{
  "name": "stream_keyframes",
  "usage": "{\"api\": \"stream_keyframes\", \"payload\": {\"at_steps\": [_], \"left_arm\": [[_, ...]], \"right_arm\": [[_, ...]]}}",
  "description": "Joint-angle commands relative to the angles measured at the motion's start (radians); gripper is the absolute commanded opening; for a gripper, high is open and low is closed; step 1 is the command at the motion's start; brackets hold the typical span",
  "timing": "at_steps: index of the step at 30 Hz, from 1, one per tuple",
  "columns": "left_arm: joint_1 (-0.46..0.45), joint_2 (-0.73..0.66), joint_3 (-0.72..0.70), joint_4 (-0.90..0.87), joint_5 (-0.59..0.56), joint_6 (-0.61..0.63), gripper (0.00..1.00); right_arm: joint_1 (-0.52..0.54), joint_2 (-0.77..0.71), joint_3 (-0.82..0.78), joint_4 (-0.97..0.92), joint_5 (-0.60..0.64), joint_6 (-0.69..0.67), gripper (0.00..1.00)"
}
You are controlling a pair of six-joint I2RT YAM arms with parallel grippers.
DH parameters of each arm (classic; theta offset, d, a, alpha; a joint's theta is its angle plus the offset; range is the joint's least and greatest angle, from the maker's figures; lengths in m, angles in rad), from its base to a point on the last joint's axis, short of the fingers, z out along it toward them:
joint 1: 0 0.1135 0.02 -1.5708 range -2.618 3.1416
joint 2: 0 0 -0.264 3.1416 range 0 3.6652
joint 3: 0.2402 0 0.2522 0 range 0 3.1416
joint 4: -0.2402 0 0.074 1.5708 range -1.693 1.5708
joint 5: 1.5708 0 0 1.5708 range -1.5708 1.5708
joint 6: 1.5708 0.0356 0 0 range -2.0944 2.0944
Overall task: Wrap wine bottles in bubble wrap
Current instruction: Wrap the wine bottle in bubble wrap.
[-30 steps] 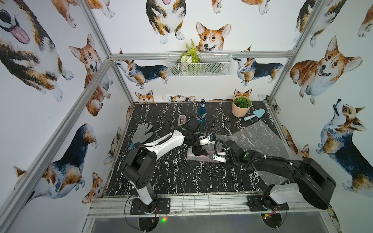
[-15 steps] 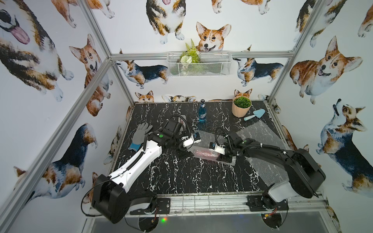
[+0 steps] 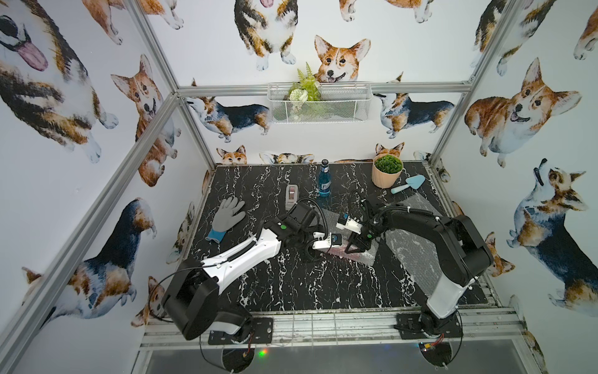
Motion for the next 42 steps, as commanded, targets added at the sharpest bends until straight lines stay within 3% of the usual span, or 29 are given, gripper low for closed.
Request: {"api": "stream_keyframes", "payload": {"at_steps": [1, 19, 27, 32, 39, 42], "left_arm": [[-0.026, 0.066, 0.022, 0.074, -0.023, 0.066, 0.76], [-0.075, 0.309, 0.150, 0.143, -0.044, 0.166, 0.69], [-0.092, 0.385, 0.183, 0.243, -0.124, 0.244, 0.78], [-0.098, 0.431, 0.199, 0.214, -0.100, 0.272, 0.79], [-0.104, 0.510, 0.283, 0.115, -0.129, 0.287, 0.66], [-0.102, 0.514, 0.297, 0.072, -0.127, 0.280, 0.54]], "right_arm": [[-0.042, 0.034, 0.000, -0.207, 0.015, 0.015, 0.53], [-0.162, 0.052, -0.001, -0.204, -0.028, 0.028, 0.58], [-0.162, 0.089, 0.017, -0.218, -0.046, 0.016, 0.57], [-0.165, 0.114, 0.037, -0.232, -0.048, 0.007, 0.57], [-0.165, 0.109, 0.059, -0.243, -0.049, -0.001, 0.57], [-0.165, 0.088, 0.053, -0.225, -0.045, 0.006, 0.59]]}}
